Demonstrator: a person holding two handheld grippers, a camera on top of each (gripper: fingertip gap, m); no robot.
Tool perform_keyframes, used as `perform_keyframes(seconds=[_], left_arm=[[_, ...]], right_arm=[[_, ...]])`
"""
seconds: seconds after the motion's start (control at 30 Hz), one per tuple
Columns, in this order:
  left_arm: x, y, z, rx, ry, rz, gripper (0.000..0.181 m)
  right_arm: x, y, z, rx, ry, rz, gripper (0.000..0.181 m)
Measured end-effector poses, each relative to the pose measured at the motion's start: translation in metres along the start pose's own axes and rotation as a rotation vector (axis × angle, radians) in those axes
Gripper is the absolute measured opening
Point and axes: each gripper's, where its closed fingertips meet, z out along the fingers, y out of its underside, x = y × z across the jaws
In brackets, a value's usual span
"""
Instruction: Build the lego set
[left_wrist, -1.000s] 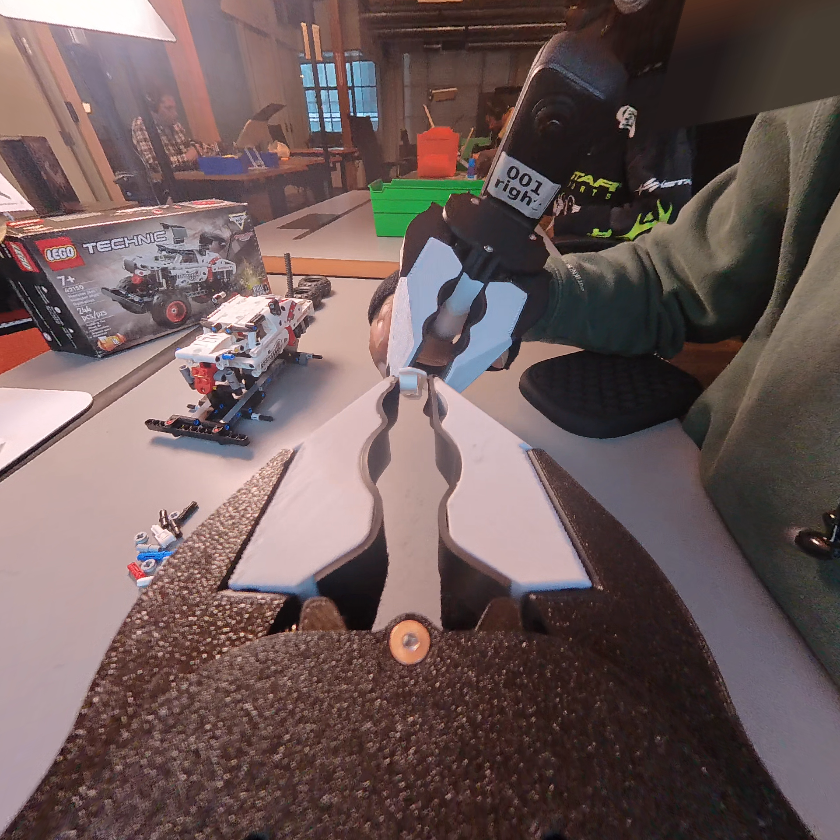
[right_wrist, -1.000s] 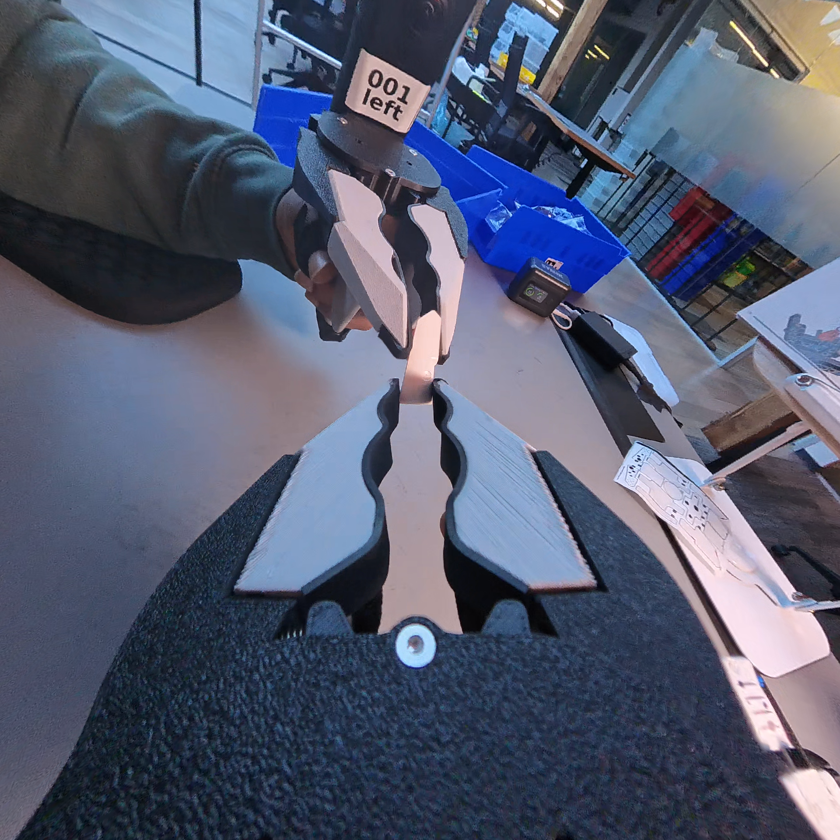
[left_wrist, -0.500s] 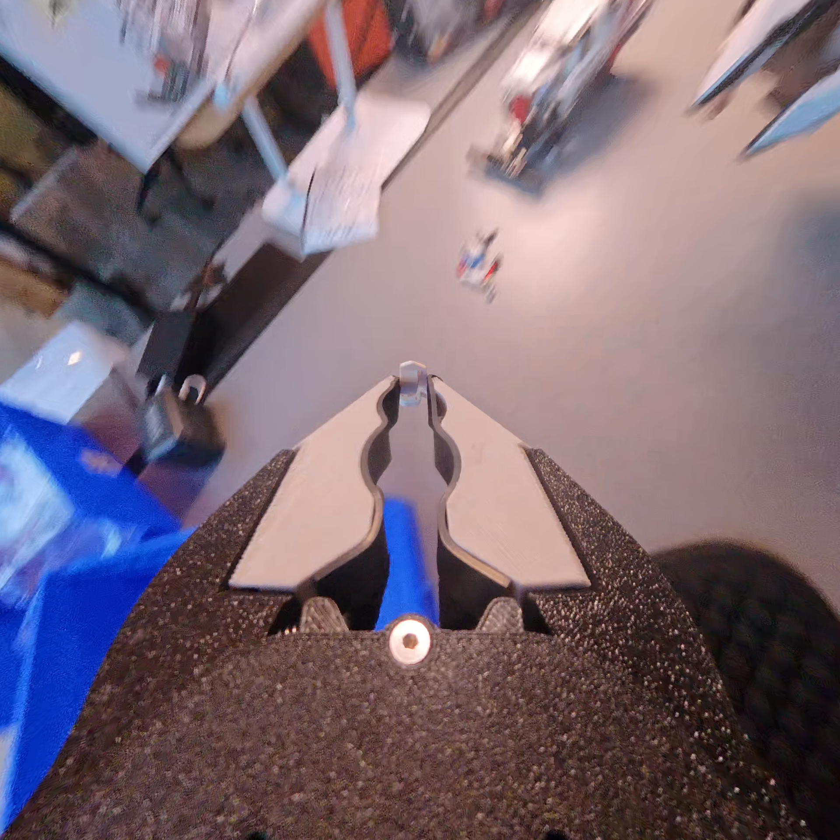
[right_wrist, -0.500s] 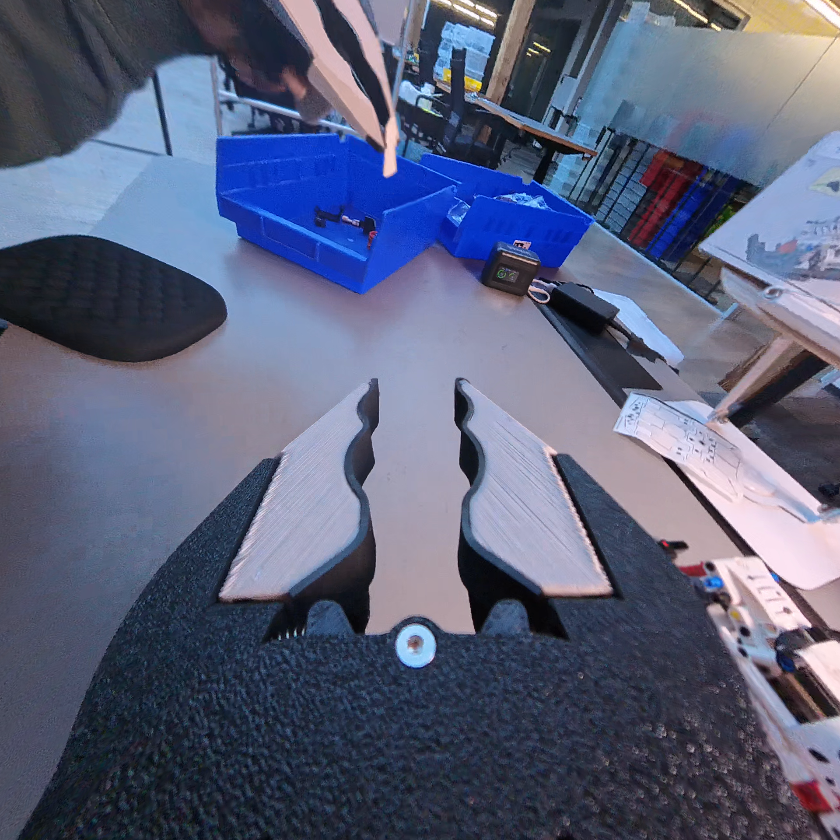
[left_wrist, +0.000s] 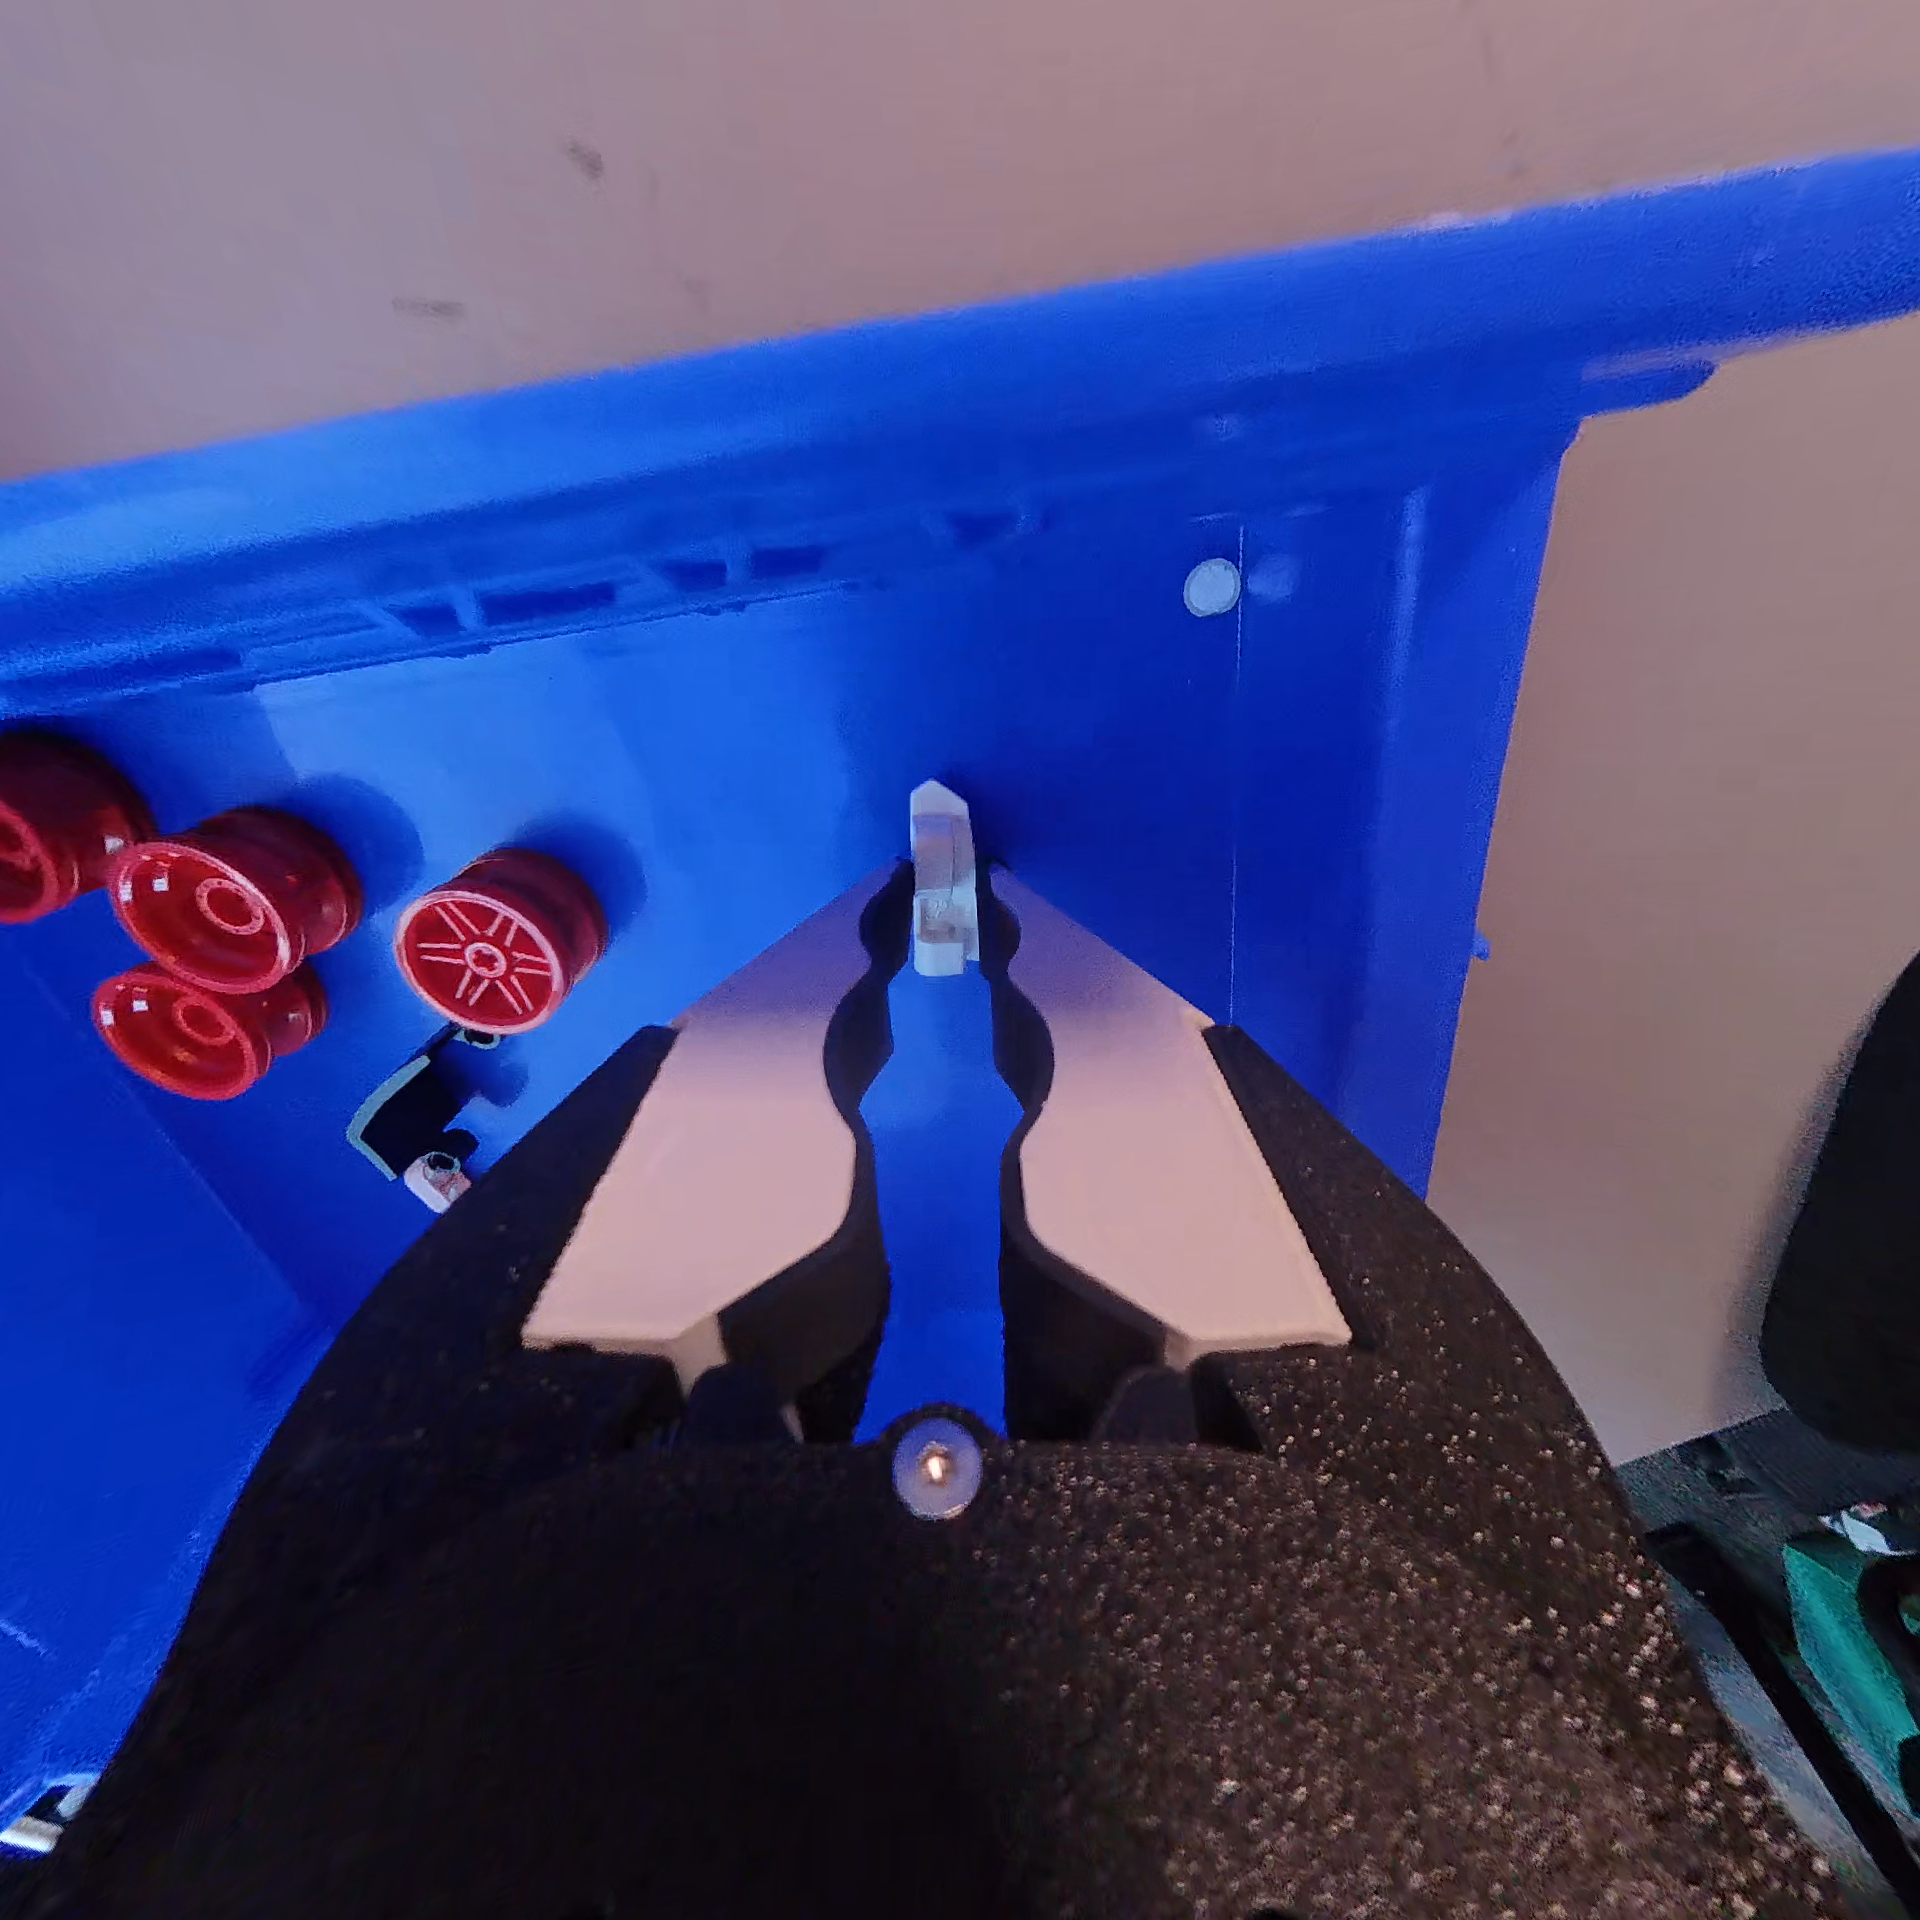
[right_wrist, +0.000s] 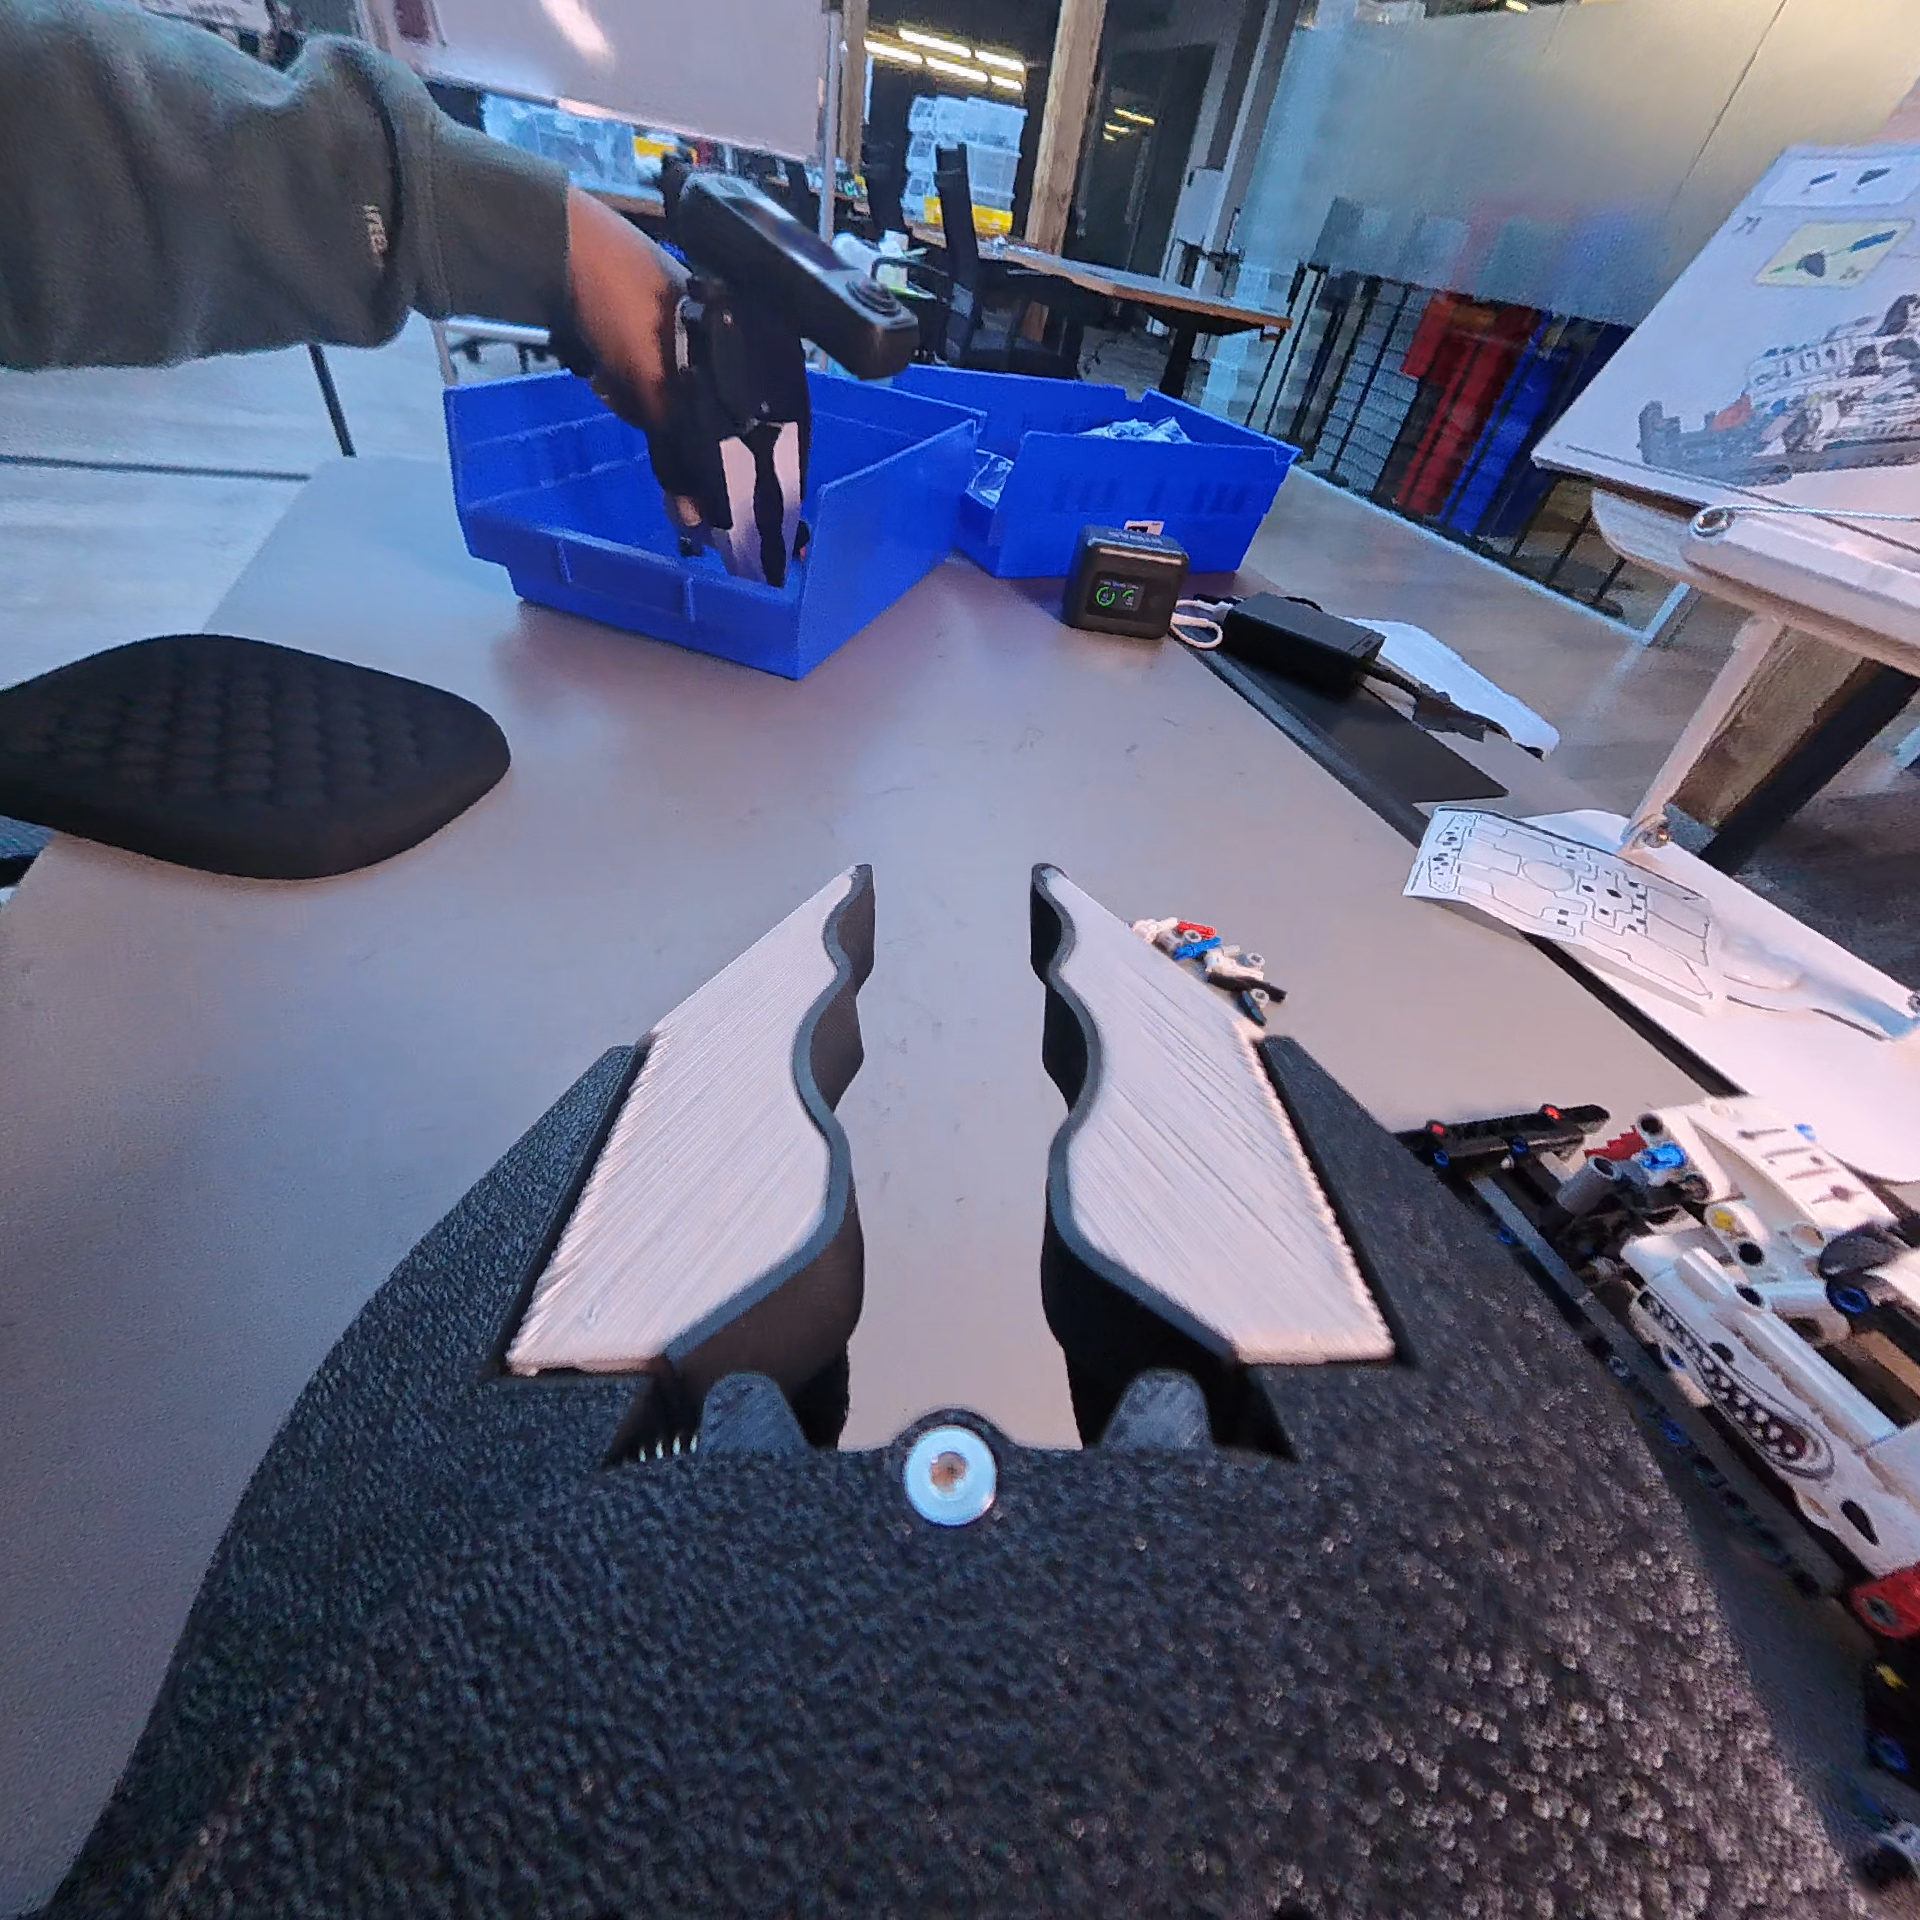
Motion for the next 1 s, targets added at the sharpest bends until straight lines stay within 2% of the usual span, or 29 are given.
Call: perform_keyframes(seconds=[0.07, 0.13, 0.17, 0.23, 0.3, 0.37, 0.5, 0.67, 0.73, 0.8, 0.9, 0.93, 1.0], left_arm=[[-0.006, -0.002, -0.012, 0.039, 0.003, -0.015, 0.018], [-0.029, 0.001, -0.034, 0.094, -0.04, -0.07, 0.021], [-0.049, 0.008, -0.043, 0.097, -0.081, -0.111, 0.022], [-0.087, 0.037, -0.052, 0.015, -0.143, -0.208, 0.028], [-0.113, 0.066, -0.048, -0.1, -0.169, -0.269, 0.033], [-0.122, 0.082, -0.035, -0.173, -0.131, -0.308, 0.034], [-0.124, 0.092, -0.012, -0.266, -0.08, -0.314, 0.033], [-0.123, 0.095, 0.001, -0.306, -0.024, -0.329, 0.019], [-0.122, 0.093, 0.002, -0.288, -0.007, -0.324, 0.009], [-0.121, 0.092, 0.0, -0.272, -0.006, -0.316, 0.008], [-0.122, 0.089, -0.022, -0.209, -0.067, -0.287, 0.008], [-0.121, 0.08, -0.036, -0.139, -0.088, -0.274, 0.008], [-0.112, 0.045, -0.076, 0.096, -0.132, -0.245, 0.008]], right_arm=[[0.0, 0.002, -0.003, -0.001, 0.011, 0.009, 0.031], [0.001, 0.001, -0.008, 0.002, 0.022, 0.011, 0.031], [0.001, 0.0, -0.01, 0.006, 0.028, 0.014, 0.031], [0.003, -0.003, -0.015, 0.021, 0.041, 0.026, 0.031], [0.006, -0.005, -0.018, 0.037, 0.055, 0.039, 0.031], [0.009, -0.007, -0.02, 0.047, 0.069, 0.042, 0.031], [0.01, -0.009, -0.025, 0.044, 0.086, 0.039, 0.031], [0.011, -0.006, -0.029, 0.039, 0.102, 0.051, 0.031], [0.012, -0.006, -0.03, 0.04, 0.107, 0.053, 0.03], [0.011, -0.007, -0.03, 0.043, 0.11, 0.053, 0.03], [0.01, -0.011, -0.031, 0.048, 0.114, 0.042, 0.03], [0.009, -0.013, -0.031, 0.051, 0.115, 0.04, 0.03], [0.008, -0.016, -0.032, 0.061, 0.117, 0.041, 0.03]])
